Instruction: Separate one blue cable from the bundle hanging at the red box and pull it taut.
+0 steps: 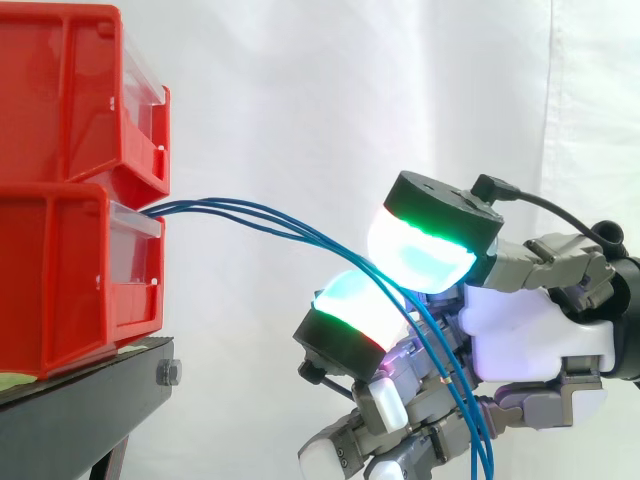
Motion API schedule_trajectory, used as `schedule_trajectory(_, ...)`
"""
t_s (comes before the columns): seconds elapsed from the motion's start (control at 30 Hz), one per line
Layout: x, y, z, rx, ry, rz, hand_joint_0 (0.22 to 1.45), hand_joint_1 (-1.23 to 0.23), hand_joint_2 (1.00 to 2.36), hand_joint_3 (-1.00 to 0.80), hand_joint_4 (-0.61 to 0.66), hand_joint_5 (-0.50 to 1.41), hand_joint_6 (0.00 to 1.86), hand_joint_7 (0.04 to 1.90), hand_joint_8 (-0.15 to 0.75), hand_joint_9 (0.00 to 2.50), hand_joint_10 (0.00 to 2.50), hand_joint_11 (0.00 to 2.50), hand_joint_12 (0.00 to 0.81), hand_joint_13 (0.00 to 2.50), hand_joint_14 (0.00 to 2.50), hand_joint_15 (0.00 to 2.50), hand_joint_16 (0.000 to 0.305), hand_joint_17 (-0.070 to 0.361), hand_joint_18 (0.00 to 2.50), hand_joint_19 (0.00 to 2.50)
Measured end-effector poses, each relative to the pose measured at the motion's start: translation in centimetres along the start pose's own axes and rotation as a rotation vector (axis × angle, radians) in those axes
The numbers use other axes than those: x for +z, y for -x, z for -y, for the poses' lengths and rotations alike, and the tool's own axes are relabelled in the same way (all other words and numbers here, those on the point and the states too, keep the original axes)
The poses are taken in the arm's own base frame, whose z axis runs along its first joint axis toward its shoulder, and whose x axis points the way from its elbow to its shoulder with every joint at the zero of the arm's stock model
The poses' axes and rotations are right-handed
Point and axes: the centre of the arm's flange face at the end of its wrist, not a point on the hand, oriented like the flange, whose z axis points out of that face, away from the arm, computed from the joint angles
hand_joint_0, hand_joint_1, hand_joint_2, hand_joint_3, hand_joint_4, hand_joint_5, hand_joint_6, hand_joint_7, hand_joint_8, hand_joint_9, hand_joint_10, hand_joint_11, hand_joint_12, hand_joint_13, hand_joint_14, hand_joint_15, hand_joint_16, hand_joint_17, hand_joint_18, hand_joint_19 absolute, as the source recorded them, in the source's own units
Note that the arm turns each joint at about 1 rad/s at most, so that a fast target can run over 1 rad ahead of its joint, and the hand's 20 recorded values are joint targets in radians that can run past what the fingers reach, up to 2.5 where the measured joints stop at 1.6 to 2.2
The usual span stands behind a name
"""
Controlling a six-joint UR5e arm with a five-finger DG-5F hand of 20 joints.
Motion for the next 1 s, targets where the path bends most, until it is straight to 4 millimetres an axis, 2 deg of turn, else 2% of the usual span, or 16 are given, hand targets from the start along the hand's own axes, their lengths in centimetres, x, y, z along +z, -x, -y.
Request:
schedule_trajectory(0.13, 0.0, 0.0, 0.01, 0.0, 0.0, 0.001, 0.72, -0.96, 1.0, -0.5, 0.12, -0.21, 0.89, 1.03, 0.275, 0.75, 0.02, 0.68, 0.356, 0.56, 0.01, 0.25, 0.048, 0.108, 0.7, 0.24)
schedule_trajectory(0.4, 0.01, -0.03, -0.01, 0.0, 0.0, -0.001, 0.76, -0.98, 1.0, -0.5, 0.07, -0.2, 0.89, 1.03, 0.27, 0.75, 0.02, 0.67, 0.35, 0.56, 0.01, 0.23, 0.047, 0.105, 0.72, 0.23)
schedule_trajectory(0.6, 0.0, -0.04, 0.02, 0.001, 0.0, -0.003, 0.68, -0.94, 1.0, -0.5, 0.07, -0.19, 0.88, 1.03, 0.271, 0.76, 0.02, 0.67, 0.349, 0.56, 0.01, 0.25, 0.047, 0.105, 0.72, 0.26)
schedule_trajectory(0.67, 0.0, -0.04, 0.02, 0.0, 0.0, -0.002, 0.6, -0.86, 1.0, -0.5, 0.06, -0.18, 0.87, 1.06, 0.28, 0.77, 0.01, 0.66, 0.352, 0.55, 0.01, 0.26, 0.047, 0.105, 0.69, 0.3)
schedule_trajectory(0.7, 0.0, -0.05, 0.01, 0.0, 0.0, -0.002, 0.6, -0.84, 1.0, -0.5, 0.06, -0.17, 0.86, 1.05, 0.278, 0.78, 0.01, 0.65, 0.352, 0.55, 0.01, 0.26, 0.046, 0.105, 0.68, 0.31)
schedule_trajectory(0.73, 0.0, -0.05, 0.0, 0.0, 0.0, -0.002, 0.6, -0.76, 1.0, -0.5, 0.07, -0.16, 0.84, 1.06, 0.275, 0.78, 0.02, 0.63, 0.35, 0.55, 0.01, 0.26, 0.046, 0.104, 0.68, 0.32)
schedule_trajectory(0.9, 0.0, -0.05, 0.01, 0.0, 0.0, -0.001, 0.6, -0.66, 1.0, -0.5, 0.1, -0.13, 0.76, 1.1, 0.274, 0.79, 0.02, 0.59, 0.35, 0.54, 0.01, 0.27, 0.046, 0.104, 0.64, 0.35)
schedule_trajectory(1.0, 0.0, -0.09, 0.02, 0.0, 0.0, -0.001, 0.61, -0.65, 1.0, -0.5, 0.11, -0.11, 0.68, 1.18, 0.275, 0.8, 0.02, 0.57, 0.351, 0.53, 0.01, 0.27, 0.046, 0.104, 0.63, 0.36)
